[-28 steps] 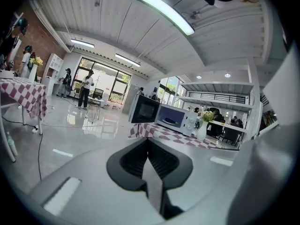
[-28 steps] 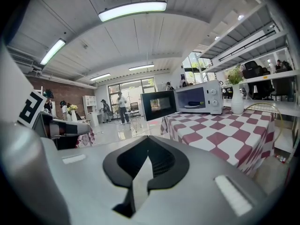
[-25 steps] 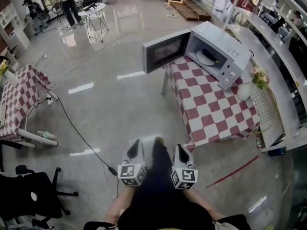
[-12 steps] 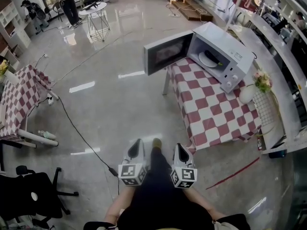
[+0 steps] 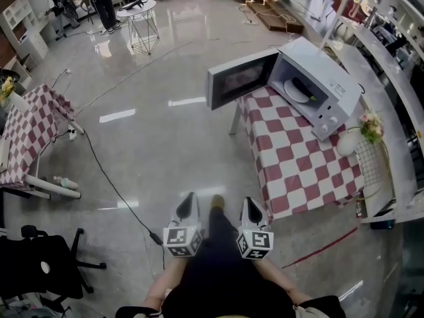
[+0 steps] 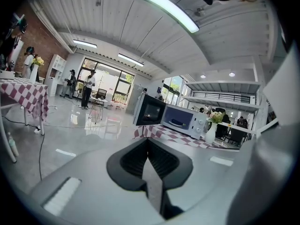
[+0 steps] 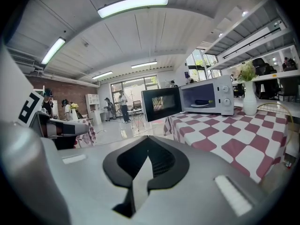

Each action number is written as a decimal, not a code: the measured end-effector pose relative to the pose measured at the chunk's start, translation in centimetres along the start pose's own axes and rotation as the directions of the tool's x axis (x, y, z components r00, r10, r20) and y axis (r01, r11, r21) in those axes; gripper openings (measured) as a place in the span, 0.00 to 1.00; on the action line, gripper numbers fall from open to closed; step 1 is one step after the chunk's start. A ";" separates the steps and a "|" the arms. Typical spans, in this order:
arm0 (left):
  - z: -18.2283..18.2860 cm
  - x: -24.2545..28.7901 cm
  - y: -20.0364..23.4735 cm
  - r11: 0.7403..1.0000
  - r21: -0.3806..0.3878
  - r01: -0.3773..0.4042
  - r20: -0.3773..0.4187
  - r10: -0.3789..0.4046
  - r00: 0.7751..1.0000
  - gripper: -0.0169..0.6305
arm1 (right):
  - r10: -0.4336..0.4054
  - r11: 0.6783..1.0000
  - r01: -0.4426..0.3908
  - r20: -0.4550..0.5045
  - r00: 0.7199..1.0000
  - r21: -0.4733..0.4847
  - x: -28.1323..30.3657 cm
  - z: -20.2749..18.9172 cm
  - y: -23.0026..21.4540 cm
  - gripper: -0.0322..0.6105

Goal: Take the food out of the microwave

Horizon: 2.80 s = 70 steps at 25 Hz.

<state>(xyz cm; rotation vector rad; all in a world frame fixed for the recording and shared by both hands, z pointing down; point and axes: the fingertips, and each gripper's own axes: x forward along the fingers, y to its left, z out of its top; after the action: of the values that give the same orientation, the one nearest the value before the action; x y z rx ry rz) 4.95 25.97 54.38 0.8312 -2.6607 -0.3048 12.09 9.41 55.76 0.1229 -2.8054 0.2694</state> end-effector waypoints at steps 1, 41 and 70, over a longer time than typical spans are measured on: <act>0.0 0.4 0.1 1.000 -0.004 -0.003 -0.001 0.003 1.000 0.04 | 0.004 1.000 -0.004 -0.004 1.000 -0.002 0.4 0.1 -0.1 0.05; 4.8 17.5 3.1 0.999 -0.011 -0.031 -0.019 0.030 0.999 0.04 | 0.020 1.000 -0.019 -0.031 0.999 0.019 18.2 7.1 -5.8 0.05; 6.2 21.8 3.4 0.998 0.025 -0.062 0.001 0.062 0.998 0.04 | 0.055 0.997 -0.053 -0.032 0.998 0.059 23.6 8.2 -7.7 0.05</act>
<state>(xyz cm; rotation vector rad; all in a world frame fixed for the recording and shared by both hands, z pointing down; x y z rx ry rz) -15.95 16.62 55.13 0.7538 -2.6894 -0.2563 -11.85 -1.08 56.99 0.0560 -2.7714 0.3631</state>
